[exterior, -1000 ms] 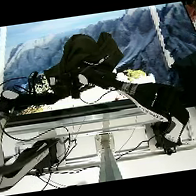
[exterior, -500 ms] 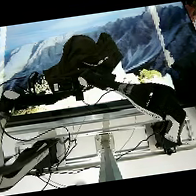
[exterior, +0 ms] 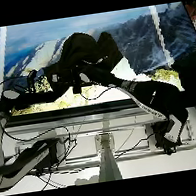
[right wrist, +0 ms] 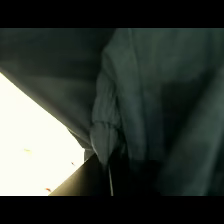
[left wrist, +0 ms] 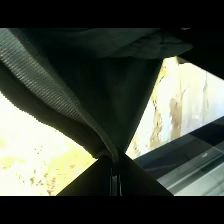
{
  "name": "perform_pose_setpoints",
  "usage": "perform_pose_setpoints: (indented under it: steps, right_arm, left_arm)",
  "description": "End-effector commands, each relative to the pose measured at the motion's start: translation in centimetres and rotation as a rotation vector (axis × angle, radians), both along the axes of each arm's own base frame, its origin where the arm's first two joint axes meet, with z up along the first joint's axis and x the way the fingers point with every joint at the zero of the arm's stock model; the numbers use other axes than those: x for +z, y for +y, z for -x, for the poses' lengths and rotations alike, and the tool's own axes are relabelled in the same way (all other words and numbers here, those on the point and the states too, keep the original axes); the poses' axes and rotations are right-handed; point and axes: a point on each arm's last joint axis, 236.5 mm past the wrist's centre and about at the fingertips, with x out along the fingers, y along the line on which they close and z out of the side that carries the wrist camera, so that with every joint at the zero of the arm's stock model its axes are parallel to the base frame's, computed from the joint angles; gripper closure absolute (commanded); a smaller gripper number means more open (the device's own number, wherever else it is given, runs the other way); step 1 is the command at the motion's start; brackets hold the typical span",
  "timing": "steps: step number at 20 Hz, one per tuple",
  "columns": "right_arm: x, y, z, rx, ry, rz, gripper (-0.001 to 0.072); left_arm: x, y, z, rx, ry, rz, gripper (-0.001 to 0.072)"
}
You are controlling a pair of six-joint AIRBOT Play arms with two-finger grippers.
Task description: Fold the clothes and pants, and hang the long-sleeved shirts on hangers.
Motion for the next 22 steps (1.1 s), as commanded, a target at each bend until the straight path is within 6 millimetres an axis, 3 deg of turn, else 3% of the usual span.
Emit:
perform_pose_setpoints:
  steps: [1,5,7,9,12,14,17,18,20,22]
  right_arm:
    - [2.8,-1.5,-1.7,-0.041,-0.029,-0.019,0.0685]
    - [2.6,-3.2,0.9,-0.02,0.08,0.053,0.0685]
    - [2.4,-4.1,0.5,-0.048,0.09,0.073,0.0686]
    - [4.4,-5.4,-3.2,-0.213,0.053,0.008,0.0686]
    - [11.4,-9.4,-11.2,-0.471,-0.03,-0.185,0.0686]
    - [17.2,-14.3,-16.1,-0.668,-0.059,-0.33,0.0686]
    - [27.1,-24.7,-21.4,-0.925,-0.159,-0.549,0.0686]
    - [30.4,-28.5,-22.2,-0.986,-0.211,-0.605,0.0686]
    - [36.1,-35.2,-21.9,-1.107,-0.284,-0.722,0.0686]
    - [38.8,-40.7,-19.6,-1.198,-0.312,-0.723,0.0687]
  left_arm:
    - [-0.6,2.0,-1.7,0.086,-0.038,-0.075,0.0688]
    - [-0.5,3.2,-3.5,0.138,-0.102,-0.113,0.0688]
    - [-0.4,3.6,-3.8,0.15,-0.111,-0.118,0.0688]
    - [0.2,4.7,-5.1,0.257,-0.112,-0.106,0.0689]
    - [3.9,9.1,-9.2,0.475,-0.189,-0.09,0.0689]
    - [8.0,13.2,-12.2,0.614,-0.284,-0.087,0.069]
    - [15.9,19.1,-15.8,0.751,-0.469,-0.1,0.069]
    - [18.8,20.8,-16.9,0.773,-0.533,-0.11,0.0691]
    - [24.3,23.2,-18.3,0.813,-0.647,-0.117,0.069]
    - [28.3,24.6,-18.5,0.823,-0.738,-0.143,0.0689]
